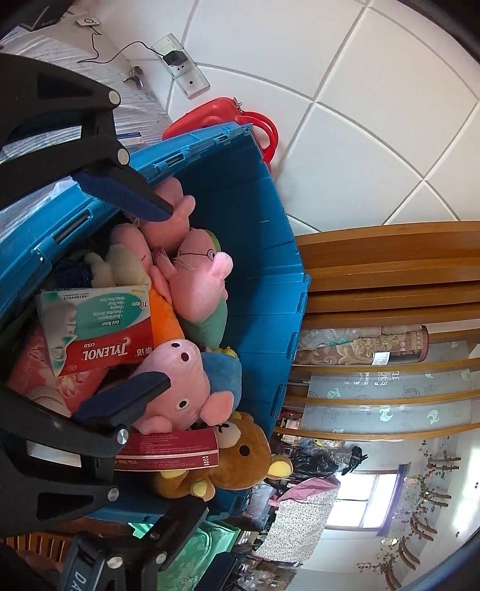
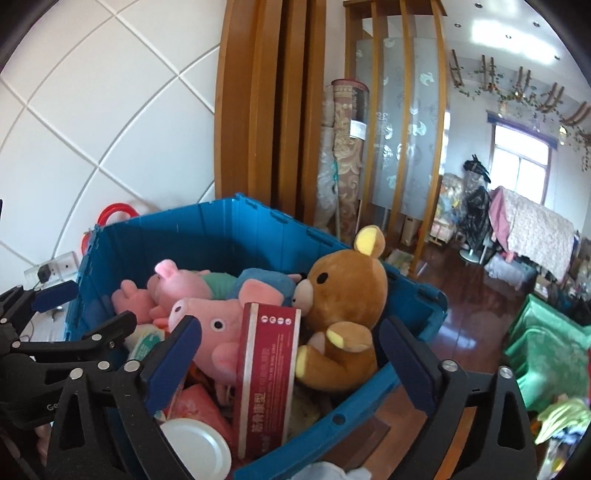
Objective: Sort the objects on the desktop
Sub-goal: 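Carry the Tylenol box and red ointment box into the blue bin and release, then move both tools back over the bed toward the remaining boxes, then grasp the small white-red box with the left tool while the right tool grasps the clear case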
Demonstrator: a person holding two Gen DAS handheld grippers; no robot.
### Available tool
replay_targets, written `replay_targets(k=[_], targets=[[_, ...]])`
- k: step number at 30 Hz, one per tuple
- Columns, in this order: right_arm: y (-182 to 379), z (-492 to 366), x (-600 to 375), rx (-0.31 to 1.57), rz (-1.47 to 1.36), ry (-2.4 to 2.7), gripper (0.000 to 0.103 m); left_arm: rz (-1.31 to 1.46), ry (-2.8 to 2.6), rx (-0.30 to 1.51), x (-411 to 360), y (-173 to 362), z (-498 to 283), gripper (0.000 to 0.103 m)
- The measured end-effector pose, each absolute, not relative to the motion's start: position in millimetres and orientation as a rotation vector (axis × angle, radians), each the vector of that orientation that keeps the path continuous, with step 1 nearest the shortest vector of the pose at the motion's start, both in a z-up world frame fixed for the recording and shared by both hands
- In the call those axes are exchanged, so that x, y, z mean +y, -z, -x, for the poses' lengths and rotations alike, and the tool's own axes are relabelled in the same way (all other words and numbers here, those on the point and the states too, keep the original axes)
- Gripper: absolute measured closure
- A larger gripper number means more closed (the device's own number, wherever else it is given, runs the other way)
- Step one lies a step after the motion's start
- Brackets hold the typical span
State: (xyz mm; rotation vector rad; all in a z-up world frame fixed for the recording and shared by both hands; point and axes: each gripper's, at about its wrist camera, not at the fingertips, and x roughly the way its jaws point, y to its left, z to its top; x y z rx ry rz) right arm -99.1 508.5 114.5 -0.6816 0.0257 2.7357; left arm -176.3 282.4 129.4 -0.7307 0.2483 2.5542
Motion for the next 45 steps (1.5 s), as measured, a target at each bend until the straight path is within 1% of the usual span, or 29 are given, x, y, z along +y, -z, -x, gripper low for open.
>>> replay_targets(k=[5,9,15,17,24,27,31,37,39,41,43,45], targets=[[-123,88,493,0.0,0.657,-2.757,0.0,0.669,-2.563,0.206,256,-136,162,0.019],[-124,88,462,-0.049,0.677,-2.795,0.0,0.655,-2.609,0.161,222,-139,153,0.019],[-126,90,398,-0.068,0.668,-2.931,0.0,0.765,-2.698,0.177,158,-124,155,0.019],[-123,93,372,-0.072,0.674,-2.972,0.0,0.805,-2.715,0.156,134,-116,157,0.019],[-93,123,281,-0.117,0.802,-3.119,0.0,0.974,-2.803,0.105,42,-77,169,0.019],[-72,140,251,-0.113,0.874,-3.148,0.0,1.08,-2.83,0.09,8,-52,181,0.019],[-36,163,226,-0.054,0.978,-3.177,0.0,1.224,-2.836,0.039,-32,-15,203,0.019],[41,210,197,0.029,1.186,-3.094,0.001,1.401,-2.824,-0.034,-78,40,241,0.019],[73,229,196,0.086,1.267,-3.026,0.011,1.453,-2.811,-0.039,-87,58,253,0.019],[104,244,201,0.156,1.323,-2.949,0.017,1.489,-2.8,-0.042,-95,75,267,0.019],[134,259,208,0.203,1.366,-2.867,0.017,1.524,-2.788,-0.047,-101,92,281,0.019],[163,271,212,0.203,1.382,-2.795,0.017,1.554,-2.778,-0.055,-105,107,296,0.019]])
